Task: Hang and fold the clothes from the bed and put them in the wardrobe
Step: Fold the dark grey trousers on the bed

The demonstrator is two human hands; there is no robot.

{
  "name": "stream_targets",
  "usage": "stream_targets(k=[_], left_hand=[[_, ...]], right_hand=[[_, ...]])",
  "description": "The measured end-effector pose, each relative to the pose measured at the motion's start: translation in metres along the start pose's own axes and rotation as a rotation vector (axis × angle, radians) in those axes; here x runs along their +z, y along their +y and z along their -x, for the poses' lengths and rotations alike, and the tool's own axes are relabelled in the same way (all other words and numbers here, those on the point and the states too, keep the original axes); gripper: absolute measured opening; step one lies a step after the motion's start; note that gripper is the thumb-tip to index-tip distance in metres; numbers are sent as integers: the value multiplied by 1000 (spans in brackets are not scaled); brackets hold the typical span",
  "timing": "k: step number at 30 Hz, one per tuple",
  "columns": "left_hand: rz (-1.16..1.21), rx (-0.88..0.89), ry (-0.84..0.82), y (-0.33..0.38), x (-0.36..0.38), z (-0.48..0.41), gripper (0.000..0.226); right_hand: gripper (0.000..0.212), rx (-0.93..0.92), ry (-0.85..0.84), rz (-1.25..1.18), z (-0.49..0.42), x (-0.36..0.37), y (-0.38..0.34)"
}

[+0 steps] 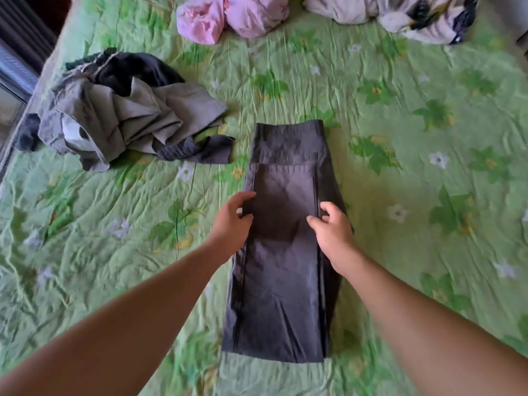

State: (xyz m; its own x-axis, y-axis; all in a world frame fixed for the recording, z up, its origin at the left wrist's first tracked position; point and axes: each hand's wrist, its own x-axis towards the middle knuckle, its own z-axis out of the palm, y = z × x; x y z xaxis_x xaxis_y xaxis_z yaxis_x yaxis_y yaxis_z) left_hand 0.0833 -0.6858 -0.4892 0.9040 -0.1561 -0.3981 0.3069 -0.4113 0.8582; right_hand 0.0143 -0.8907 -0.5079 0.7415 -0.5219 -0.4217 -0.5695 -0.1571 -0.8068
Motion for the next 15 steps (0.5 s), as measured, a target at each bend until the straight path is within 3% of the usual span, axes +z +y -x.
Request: stream_targets(k=[2, 5, 10, 15], left_hand=[[75, -39, -11, 19, -6, -27, 64], [-4, -271, -114, 10, -8, -37, 74], [-118, -431, -184, -64, -3, 24, 43], [-123, -439, -209, -94, -5, 75, 17]], right_hand=[[36, 8, -41, -44, -30, -5, -22], [30, 242, -233, -22, -39, -9, -13], [28, 448, -369, 58, 30, -8, 84], [14, 450, -298, -97, 85, -9, 131]])
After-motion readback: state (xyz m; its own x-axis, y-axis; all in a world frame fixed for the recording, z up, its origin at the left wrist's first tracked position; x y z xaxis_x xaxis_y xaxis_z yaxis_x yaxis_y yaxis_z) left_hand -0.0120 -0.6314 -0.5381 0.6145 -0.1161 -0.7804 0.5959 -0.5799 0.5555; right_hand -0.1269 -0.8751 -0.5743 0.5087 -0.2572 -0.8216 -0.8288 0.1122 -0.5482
